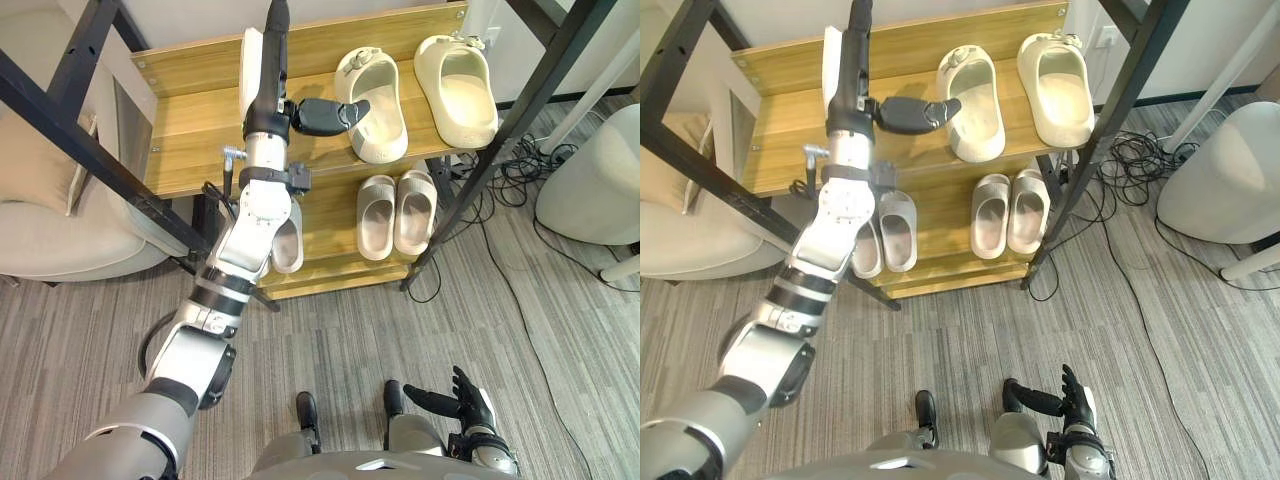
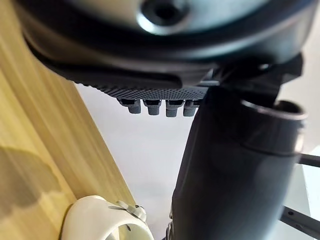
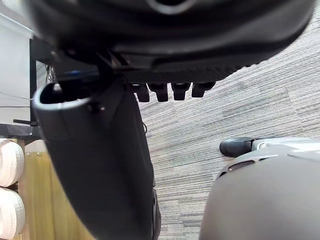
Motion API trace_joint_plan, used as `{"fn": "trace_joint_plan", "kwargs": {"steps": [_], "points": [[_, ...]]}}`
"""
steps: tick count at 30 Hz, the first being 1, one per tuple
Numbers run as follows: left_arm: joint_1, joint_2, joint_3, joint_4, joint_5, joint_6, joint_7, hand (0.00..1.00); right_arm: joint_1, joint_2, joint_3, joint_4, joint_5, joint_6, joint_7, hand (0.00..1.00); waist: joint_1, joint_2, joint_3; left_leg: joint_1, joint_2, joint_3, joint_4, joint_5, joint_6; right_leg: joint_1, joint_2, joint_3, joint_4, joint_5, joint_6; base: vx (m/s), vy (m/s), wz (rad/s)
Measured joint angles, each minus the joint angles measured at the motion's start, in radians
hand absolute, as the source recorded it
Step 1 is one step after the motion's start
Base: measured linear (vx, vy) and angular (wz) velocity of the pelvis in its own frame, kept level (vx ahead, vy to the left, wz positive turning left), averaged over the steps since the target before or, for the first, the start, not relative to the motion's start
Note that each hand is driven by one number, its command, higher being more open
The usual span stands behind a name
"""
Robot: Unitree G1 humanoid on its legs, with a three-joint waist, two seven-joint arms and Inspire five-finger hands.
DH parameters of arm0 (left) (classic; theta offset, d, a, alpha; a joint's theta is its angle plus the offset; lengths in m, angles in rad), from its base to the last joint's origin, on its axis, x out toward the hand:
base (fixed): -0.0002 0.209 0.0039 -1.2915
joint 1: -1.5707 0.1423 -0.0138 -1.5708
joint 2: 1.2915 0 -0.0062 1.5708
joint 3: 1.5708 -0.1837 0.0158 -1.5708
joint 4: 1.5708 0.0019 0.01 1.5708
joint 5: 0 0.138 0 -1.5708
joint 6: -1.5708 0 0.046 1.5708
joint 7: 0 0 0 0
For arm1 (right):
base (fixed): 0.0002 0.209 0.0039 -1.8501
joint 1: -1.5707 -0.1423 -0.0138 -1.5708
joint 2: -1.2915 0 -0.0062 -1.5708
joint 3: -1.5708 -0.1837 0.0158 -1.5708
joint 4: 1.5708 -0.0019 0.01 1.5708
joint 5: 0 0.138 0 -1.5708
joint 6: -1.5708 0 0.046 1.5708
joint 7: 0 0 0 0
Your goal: Organize the slippers on the shoe rack
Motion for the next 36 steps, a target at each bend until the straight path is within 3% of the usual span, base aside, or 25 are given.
{"fn": "trace_joint_plan", "kwargs": {"steps": [6,12,26,36], "points": [[0.137,-0.014,-0.004,0.003,-0.193,-0.010,-0.020,1.00,-0.004,-0.008,0.018,-0.002,-0.017,0.012,-0.016,1.00,0.012,-0.001,-0.001,-0.005,0.002,-0.017,0.000,0.007,-0.003,0.004,0.002,-0.019,-0.001,0.000,-0.001,-0.01,0.007,0.08],[0.149,-0.015,-0.043,0.003,-0.300,-0.037,-0.040,1.00,-0.014,-0.013,0.045,-0.001,-0.022,0.023,-0.021,1.00,0.025,-0.016,-0.013,0.000,0.002,-0.023,-0.001,0.008,-0.003,0.016,0.002,-0.030,-0.004,0.000,-0.001,0.00,0.011,0.06],[0.140,-0.040,-0.164,0.009,-0.325,-0.047,-0.059,1.00,-0.050,-0.006,0.068,0.016,-0.022,0.024,-0.020,1.00,0.024,-0.032,-0.022,0.000,0.001,-0.038,-0.001,0.012,-0.003,0.024,0.000,-0.048,-0.005,0.001,0.001,0.00,0.007,0.03],[0.060,-0.114,-0.230,0.100,-0.331,-0.051,-0.070,1.00,-0.065,0.002,0.067,0.018,-0.022,0.024,-0.021,1.00,0.014,-0.039,-0.018,0.001,0.006,-0.025,-0.001,0.012,-0.003,0.018,0.000,-0.036,-0.006,0.005,0.006,0.00,0.007,-0.03]]}}
